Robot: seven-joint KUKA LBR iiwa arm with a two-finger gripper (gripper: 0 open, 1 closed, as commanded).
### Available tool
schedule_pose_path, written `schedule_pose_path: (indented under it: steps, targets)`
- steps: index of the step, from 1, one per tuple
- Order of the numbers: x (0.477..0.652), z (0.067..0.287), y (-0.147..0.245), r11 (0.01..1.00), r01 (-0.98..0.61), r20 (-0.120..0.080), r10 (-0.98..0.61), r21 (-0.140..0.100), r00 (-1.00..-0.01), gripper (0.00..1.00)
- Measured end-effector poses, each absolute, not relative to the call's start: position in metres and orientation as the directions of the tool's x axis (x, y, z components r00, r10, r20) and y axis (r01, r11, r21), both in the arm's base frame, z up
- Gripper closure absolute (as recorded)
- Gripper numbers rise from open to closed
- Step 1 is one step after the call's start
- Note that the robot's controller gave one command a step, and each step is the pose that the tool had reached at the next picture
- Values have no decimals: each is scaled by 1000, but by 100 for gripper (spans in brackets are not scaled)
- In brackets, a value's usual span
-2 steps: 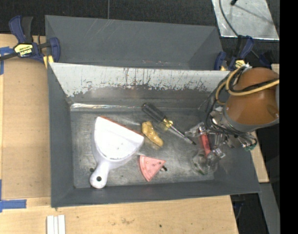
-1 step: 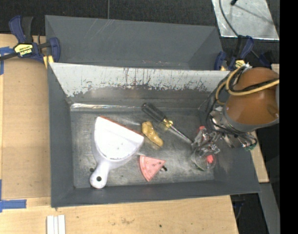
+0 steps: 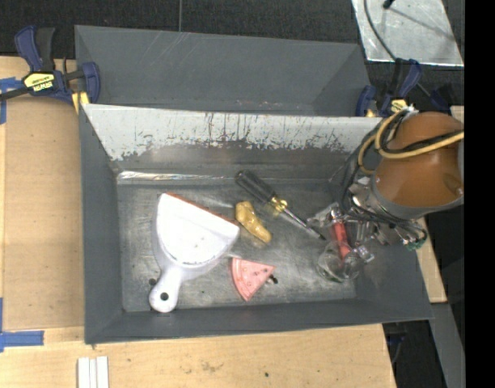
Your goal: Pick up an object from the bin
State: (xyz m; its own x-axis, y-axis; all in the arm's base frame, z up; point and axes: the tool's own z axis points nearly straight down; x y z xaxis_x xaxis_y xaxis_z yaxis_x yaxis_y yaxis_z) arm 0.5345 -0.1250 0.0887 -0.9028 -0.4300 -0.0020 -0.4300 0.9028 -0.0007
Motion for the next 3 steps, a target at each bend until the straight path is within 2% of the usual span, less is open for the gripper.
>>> schedule_pose_path:
  steps: [1,2,3]
  targets:
    - [535,89,-125,903,-430,-2,-430,-1,-903,100]
    - [535,89,-125,903,-430,-2,-430,-1,-903,0]
    - [535,89,-125,903,-430,-2,-430,-1,-903,0]
